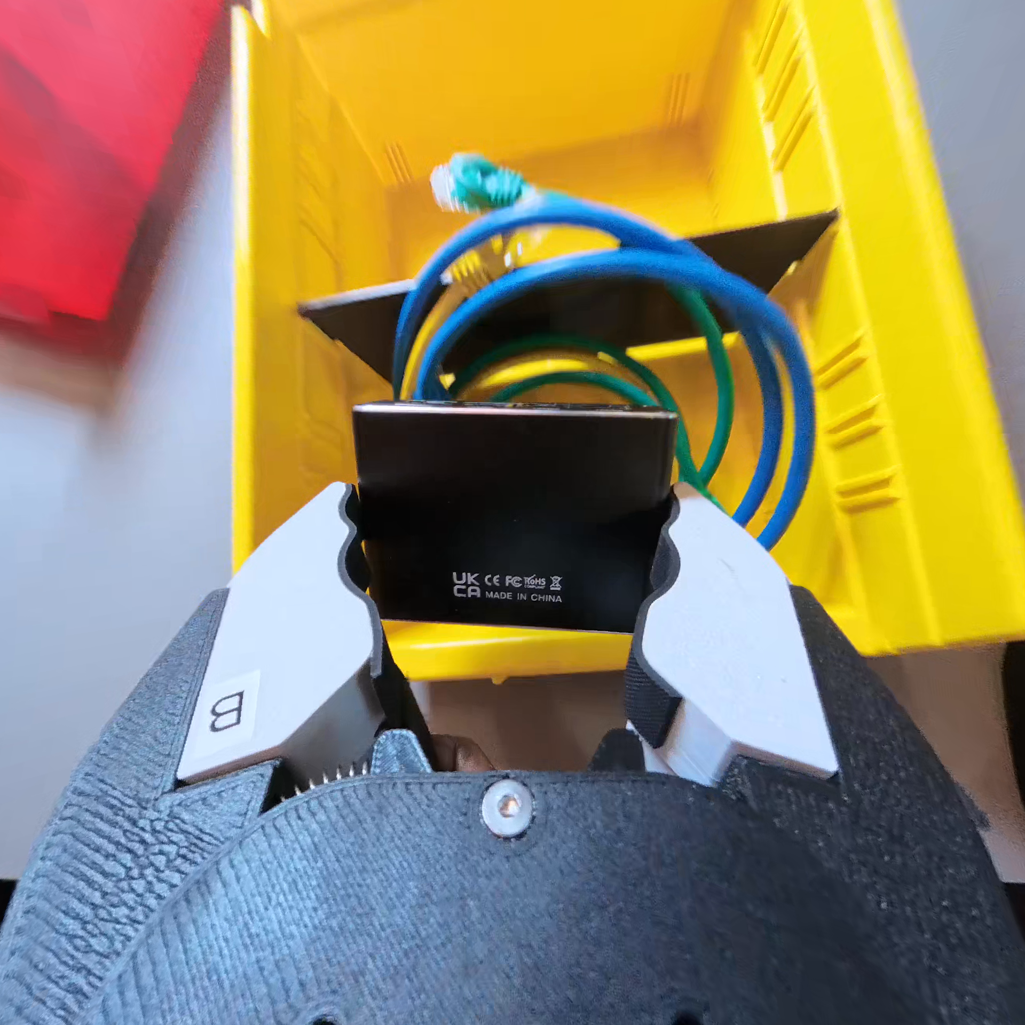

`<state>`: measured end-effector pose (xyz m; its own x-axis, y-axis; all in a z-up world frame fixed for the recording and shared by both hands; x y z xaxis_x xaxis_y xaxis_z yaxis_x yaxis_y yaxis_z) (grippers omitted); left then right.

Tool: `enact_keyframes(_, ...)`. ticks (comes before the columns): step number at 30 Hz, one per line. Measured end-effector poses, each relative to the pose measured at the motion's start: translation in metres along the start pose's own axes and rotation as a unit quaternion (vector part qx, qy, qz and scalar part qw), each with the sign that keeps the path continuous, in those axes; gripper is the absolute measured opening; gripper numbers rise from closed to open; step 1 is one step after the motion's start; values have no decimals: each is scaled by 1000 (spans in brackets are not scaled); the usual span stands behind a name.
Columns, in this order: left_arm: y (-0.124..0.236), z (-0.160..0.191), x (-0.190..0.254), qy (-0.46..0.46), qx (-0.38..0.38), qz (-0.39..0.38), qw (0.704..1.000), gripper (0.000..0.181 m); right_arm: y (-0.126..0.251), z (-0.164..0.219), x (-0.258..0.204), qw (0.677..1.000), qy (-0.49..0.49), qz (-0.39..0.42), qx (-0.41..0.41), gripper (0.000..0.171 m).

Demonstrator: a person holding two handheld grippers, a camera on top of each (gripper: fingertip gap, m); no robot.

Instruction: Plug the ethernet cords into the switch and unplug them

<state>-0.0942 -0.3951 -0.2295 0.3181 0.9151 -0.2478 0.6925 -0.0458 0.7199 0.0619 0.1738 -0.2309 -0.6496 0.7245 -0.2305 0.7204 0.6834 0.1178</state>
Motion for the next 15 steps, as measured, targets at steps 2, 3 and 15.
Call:
enact_keyframes(2,9,-22,-5,1,30,3,1000,101,-1,0,0,1000,1,1,-1,109)
enact_keyframes(3,12,-37,-7,-1,43,7,999,101,-1,0,0,1000,1,1,-2,108)
enact_keyframes(15,-109,-142,9,-44,-144,40,988,101,-2,4,2,1000,8,13,-15,108)
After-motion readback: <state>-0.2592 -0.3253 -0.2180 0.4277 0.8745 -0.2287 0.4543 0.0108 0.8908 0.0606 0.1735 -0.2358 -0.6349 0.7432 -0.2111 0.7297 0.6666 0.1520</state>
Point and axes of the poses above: each gripper's, where its closed fingertips meet, y back along the fingers, z out of its underside, x = y × z across the jaws, the point moved 5 cm from there along y, back along the fingers, and after that the axes turned 7 degrees about -z, right-handed, at the moved point
